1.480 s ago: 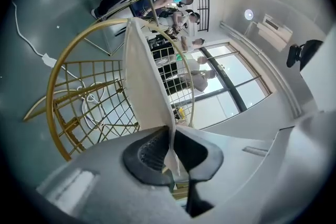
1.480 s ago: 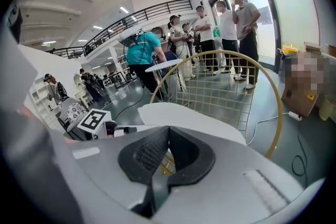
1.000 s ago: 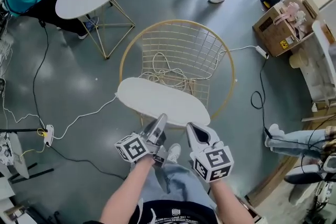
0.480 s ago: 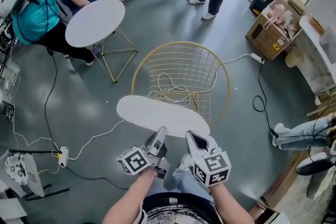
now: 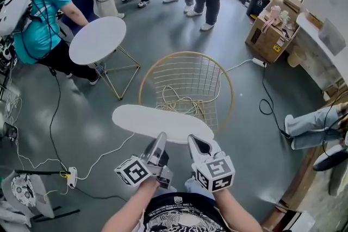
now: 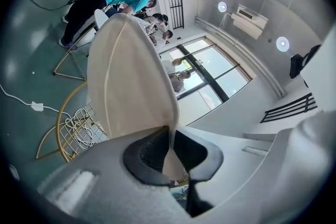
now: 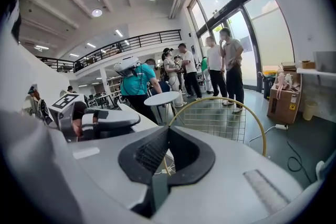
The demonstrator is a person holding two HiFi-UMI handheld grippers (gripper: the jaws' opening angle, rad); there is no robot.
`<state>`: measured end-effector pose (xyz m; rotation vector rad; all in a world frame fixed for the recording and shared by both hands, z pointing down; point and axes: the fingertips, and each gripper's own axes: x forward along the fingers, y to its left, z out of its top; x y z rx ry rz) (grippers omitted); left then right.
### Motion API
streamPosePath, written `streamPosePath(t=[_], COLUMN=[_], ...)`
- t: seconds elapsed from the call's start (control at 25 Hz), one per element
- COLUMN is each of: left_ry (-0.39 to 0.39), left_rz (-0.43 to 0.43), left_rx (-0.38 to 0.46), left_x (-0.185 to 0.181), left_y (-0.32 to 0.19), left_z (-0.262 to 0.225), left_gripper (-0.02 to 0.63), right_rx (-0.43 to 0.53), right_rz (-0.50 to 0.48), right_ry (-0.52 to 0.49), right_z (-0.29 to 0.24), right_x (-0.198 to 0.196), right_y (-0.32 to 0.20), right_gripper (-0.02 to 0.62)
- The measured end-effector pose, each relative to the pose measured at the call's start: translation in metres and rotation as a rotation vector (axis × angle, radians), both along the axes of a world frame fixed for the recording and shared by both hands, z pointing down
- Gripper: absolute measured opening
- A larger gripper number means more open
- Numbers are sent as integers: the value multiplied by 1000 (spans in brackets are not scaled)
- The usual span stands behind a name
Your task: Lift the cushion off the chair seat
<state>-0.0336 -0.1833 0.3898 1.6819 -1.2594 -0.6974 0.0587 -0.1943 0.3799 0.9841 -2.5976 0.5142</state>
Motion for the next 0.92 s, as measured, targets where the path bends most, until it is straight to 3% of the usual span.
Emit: streamPosePath(t=[0.28,0.92], left_ry=[-27,10], left_rz=[16,49], left_rx=[34,19], left_x=[10,31], left_y=[7,1], left_z=[-14,-18], left_gripper=[26,26], right_rx=[36,50], right_rz=[22,58], right_ry=[-34,-42], right_z=[-11,-24], right_x=[3,15], right_y=[10,5], right_gripper=[-2,-2])
